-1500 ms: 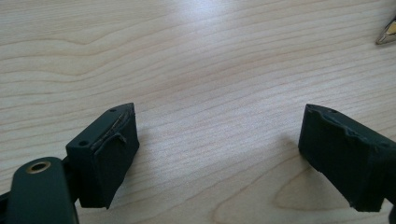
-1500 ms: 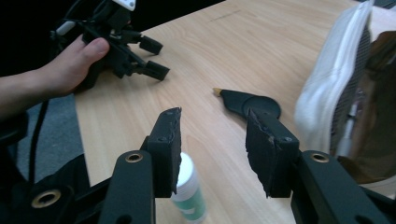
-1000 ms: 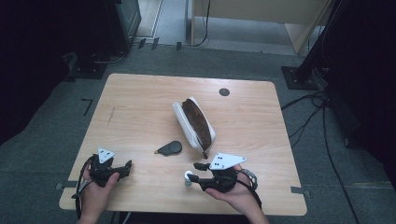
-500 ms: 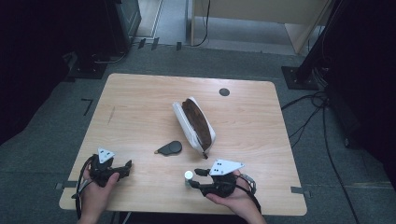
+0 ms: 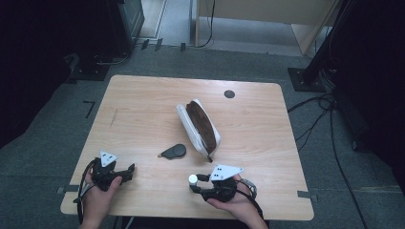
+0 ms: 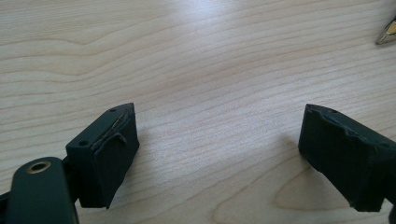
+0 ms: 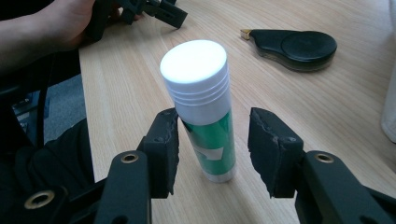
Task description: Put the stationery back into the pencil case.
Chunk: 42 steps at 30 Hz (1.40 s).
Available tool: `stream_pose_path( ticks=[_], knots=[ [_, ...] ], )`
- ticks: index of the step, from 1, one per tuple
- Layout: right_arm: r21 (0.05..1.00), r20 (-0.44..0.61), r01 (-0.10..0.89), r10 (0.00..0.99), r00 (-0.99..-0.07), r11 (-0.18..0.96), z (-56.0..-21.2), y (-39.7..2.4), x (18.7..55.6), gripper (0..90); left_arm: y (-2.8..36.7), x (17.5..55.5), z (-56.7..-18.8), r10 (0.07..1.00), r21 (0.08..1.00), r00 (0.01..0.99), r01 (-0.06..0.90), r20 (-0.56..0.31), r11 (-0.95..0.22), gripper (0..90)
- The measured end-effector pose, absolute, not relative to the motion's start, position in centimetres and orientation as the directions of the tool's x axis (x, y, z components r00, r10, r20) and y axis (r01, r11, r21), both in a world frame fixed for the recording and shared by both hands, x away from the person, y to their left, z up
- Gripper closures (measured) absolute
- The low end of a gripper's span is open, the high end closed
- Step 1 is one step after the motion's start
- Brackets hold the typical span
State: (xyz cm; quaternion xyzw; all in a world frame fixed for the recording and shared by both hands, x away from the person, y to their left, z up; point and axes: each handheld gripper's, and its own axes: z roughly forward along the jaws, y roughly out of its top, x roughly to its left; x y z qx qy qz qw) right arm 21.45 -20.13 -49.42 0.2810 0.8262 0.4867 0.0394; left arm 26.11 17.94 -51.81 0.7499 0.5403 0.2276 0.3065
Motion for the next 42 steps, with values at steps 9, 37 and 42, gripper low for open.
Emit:
stream_pose_path(
  ticks=[9, 37, 42],
  knots=[
    [0.824, 0.192, 0.417, 0.504, -0.842, 0.384, -49.90, -19.50, 21.51, 56.6, 17.94, 26.11, -51.81, 0.950, 0.706, 0.313, 0.671, 0.010, -0.228, 12.1],
    [0.836, 0.151, 0.398, 0.538, -0.829, 0.377, -49.91, -19.59, 21.40, 66.2, 17.94, 26.11, -51.81, 0.950, 0.706, 0.313, 0.671, 0.010, -0.228, 12.1],
    [0.843, 0.153, 0.398, 0.550, -0.821, 0.361, -49.53, -19.93, 21.45, 66.2, 17.94, 26.11, -51.81, 0.950, 0.706, 0.313, 0.671, 0.010, -0.228, 12.1]
  ],
)
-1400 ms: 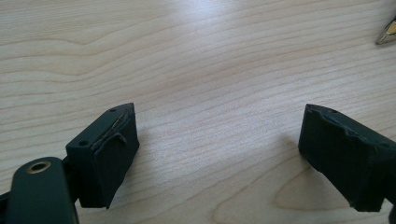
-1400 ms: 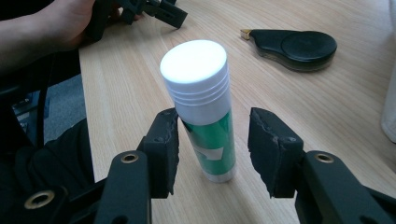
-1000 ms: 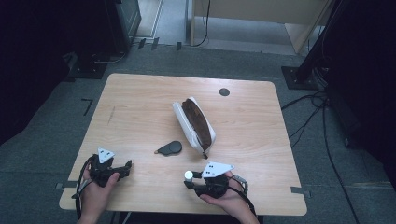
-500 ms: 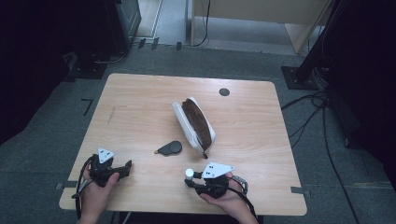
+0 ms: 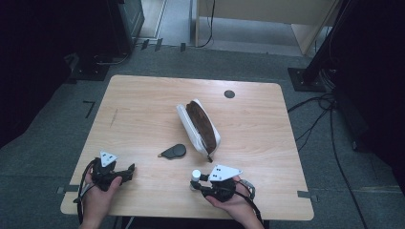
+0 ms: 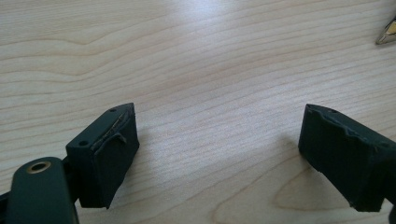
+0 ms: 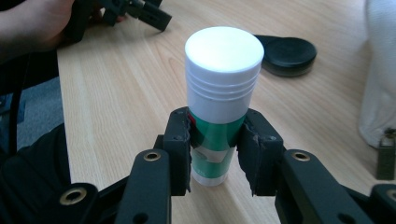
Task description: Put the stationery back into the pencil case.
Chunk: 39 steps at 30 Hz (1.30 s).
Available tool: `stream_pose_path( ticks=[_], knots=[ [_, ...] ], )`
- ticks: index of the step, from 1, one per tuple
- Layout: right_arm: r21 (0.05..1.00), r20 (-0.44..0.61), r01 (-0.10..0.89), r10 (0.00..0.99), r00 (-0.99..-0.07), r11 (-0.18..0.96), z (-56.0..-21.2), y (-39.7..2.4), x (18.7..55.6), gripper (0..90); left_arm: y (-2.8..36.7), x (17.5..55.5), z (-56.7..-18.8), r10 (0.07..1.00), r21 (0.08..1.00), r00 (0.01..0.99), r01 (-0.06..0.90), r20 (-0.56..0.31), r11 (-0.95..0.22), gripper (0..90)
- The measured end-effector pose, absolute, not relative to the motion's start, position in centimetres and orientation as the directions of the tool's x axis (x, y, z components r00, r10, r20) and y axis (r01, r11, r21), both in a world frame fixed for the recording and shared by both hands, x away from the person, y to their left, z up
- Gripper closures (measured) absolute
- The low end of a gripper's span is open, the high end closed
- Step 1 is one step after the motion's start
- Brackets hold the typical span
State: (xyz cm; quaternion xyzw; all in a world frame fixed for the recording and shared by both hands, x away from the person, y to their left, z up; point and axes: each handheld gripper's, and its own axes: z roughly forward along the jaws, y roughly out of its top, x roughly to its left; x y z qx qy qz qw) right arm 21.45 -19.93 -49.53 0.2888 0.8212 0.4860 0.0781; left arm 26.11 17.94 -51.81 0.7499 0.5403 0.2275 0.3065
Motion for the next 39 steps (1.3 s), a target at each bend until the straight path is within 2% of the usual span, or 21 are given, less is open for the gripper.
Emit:
stream_pose_path(
  ticks=[19, 39],
  knots=[
    [0.869, 0.153, 0.405, 0.622, -0.768, 0.286, -46.4, -22.2, 22.2, 66.2, 17.9, 26.1, -51.8, 0.950, 0.705, 0.313, 0.671, 0.010, -0.228, 12.1],
    [0.896, 0.114, 0.379, 0.705, -0.700, 0.232, -42.5, -23.8, 24.6, 66.3, 17.9, 26.1, -51.8, 0.950, 0.705, 0.313, 0.671, 0.010, -0.228, 12.1]
  ],
)
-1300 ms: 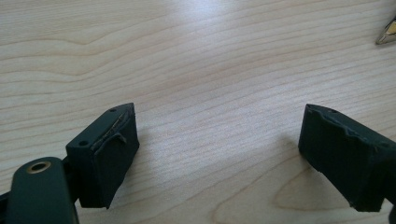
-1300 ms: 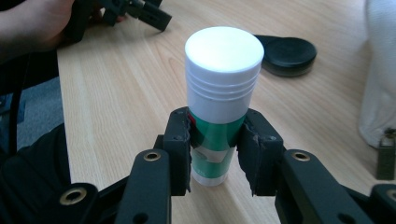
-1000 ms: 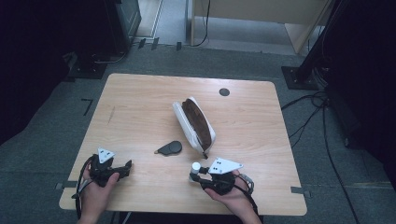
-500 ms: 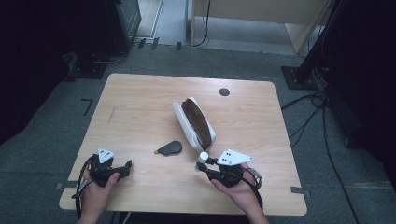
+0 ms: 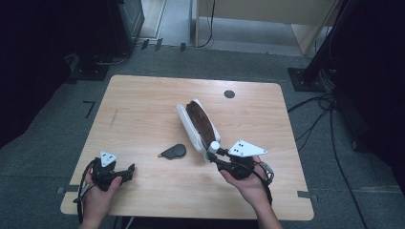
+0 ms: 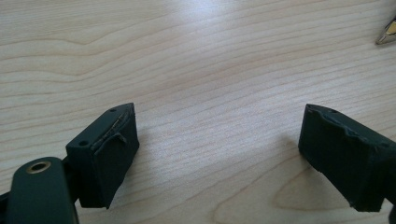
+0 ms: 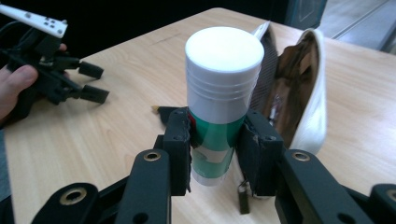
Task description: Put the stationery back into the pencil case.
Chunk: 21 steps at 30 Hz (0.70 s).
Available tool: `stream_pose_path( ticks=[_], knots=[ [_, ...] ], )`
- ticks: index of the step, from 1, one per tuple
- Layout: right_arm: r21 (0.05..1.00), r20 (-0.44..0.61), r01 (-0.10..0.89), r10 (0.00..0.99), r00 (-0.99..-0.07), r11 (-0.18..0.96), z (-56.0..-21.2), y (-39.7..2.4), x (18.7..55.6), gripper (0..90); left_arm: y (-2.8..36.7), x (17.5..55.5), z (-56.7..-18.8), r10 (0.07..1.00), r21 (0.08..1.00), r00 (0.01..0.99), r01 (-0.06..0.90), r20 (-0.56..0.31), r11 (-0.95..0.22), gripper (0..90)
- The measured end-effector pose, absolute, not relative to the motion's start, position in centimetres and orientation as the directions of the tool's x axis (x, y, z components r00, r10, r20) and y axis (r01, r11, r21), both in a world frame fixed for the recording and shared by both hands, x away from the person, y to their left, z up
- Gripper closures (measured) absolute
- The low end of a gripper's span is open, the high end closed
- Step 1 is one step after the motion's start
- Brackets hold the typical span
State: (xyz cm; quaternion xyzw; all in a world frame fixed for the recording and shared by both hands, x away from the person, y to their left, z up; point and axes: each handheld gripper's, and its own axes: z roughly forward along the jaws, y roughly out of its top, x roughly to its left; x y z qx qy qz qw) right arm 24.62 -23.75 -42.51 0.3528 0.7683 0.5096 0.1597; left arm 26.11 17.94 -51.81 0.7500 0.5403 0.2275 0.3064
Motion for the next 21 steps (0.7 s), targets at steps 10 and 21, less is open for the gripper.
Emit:
stream_pose_path(
  ticks=[10, 21],
  knots=[
    [0.897, 0.090, 0.378, 0.744, -0.662, 0.228, -41.6, -23.7, 26.4, 66.3, 17.9, 26.1, -51.8, 0.950, 0.706, 0.313, 0.671, 0.010, -0.228, 12.1],
    [0.869, 0.043, 0.412, 0.789, -0.613, 0.273, -42.5, -22.3, 28.9, 66.3, 17.9, 26.1, -51.8, 0.950, 0.706, 0.312, 0.671, 0.010, -0.228, 12.1]
  ],
)
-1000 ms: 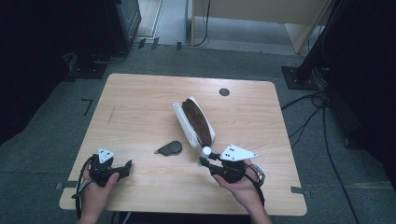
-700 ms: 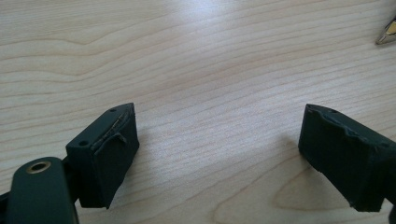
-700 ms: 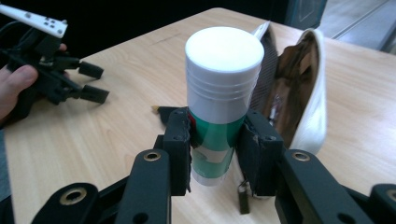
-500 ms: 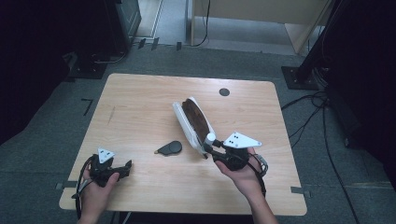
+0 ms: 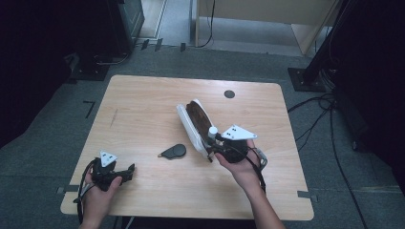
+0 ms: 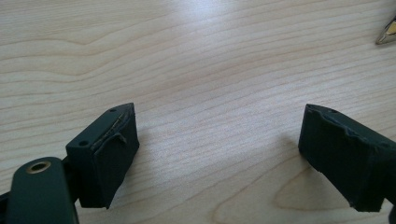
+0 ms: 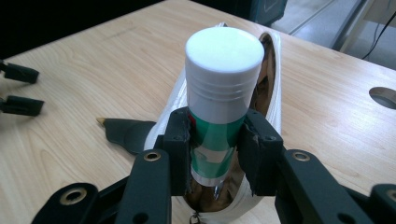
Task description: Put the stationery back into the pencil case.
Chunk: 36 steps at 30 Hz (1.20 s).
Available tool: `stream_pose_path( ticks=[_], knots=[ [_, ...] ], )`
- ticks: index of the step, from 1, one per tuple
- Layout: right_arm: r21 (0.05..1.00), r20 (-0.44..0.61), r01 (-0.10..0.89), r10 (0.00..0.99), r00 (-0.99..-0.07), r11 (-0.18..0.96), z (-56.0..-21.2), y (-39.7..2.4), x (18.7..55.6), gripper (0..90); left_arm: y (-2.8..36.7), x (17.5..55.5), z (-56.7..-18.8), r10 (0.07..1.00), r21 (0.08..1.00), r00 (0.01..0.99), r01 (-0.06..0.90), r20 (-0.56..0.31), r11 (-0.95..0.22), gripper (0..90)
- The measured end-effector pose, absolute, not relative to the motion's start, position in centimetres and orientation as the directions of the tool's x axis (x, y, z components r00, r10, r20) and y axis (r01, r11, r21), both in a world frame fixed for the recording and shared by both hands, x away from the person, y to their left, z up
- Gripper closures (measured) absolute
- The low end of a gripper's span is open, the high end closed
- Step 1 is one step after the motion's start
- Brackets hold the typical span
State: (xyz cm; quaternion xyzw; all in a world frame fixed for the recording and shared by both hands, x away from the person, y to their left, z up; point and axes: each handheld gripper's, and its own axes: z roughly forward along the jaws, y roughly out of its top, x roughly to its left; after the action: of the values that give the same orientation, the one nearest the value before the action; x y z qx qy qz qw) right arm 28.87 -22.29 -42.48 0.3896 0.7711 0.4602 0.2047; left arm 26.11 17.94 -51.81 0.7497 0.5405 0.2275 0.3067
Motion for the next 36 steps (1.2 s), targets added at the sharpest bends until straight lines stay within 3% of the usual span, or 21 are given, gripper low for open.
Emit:
stream_pose_path(
  ticks=[18, 36],
  knots=[
    [0.815, -0.054, 0.439, 0.804, -0.592, 0.378, -44.4, -20.3, 30.7, 66.3, 17.9, 26.1, -51.8, 0.950, 0.706, 0.312, 0.671, 0.010, -0.228, 12.1],
    [0.768, -0.060, 0.497, 0.818, -0.572, 0.404, -45.7, -19.4, 31.2, 66.3, 17.9, 26.1, -51.8, 0.950, 0.705, 0.313, 0.671, 0.010, -0.228, 12.1]
  ],
)
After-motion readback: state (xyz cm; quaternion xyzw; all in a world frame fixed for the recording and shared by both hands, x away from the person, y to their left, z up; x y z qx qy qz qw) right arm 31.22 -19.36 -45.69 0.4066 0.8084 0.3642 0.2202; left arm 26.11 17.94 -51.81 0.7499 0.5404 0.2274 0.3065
